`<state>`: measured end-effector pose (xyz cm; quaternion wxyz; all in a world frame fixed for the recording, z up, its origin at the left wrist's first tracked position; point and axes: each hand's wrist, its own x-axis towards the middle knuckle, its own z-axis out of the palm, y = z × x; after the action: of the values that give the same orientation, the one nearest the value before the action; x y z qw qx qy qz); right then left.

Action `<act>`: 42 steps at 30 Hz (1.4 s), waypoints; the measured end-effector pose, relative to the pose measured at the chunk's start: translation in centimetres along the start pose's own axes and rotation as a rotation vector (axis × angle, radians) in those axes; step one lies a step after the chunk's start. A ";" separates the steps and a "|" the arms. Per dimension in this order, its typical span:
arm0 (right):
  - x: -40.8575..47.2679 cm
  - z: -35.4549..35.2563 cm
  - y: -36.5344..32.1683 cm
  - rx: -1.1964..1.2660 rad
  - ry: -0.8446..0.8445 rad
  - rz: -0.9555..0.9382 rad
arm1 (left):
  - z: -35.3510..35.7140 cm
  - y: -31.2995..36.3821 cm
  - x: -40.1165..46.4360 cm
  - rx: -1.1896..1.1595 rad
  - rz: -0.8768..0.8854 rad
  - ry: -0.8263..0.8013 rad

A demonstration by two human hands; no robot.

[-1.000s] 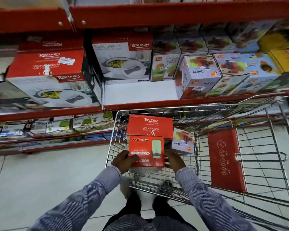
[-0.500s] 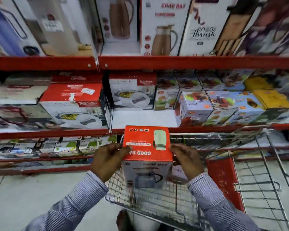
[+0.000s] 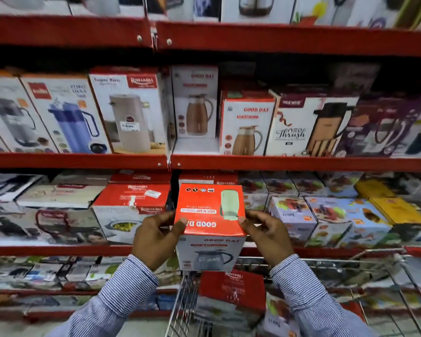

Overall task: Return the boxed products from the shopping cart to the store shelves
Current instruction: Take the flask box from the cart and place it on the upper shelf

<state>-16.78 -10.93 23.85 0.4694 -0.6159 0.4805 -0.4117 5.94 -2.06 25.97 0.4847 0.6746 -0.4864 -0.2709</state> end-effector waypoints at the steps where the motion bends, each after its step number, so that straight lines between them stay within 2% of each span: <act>1: 0.2 0.2 -0.4 0.000 -0.010 -0.008 | -0.2 0.1 0.3 0.002 0.008 0.002; 7: 1.9 0.6 -4.4 0.049 0.006 -0.121 | -2.2 2.6 2.2 0.029 0.108 0.058; 17: 3.2 -0.9 -17.3 0.072 0.117 -0.514 | -7.0 12.1 3.7 -0.083 0.472 0.268; 21: 4.1 -0.7 -20.4 0.070 0.133 -0.581 | -7.8 14.1 5.2 -0.073 0.557 0.355; 25: 5.2 -0.2 -21.9 0.071 0.121 -0.616 | -8.4 14.7 6.9 -0.060 0.582 0.408; 34: 6.9 0.5 -22.3 0.042 0.087 -0.595 | -9.7 14.3 8.4 -0.055 0.580 0.408; 42: 10.5 1.1 -21.1 -0.056 0.092 -0.573 | -8.3 13.3 11.5 0.028 0.515 0.444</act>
<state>-9.35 -18.94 44.72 0.2943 -0.7200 0.3188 -0.5415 12.04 -10.12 42.57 0.6220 0.5788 -0.5270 0.0207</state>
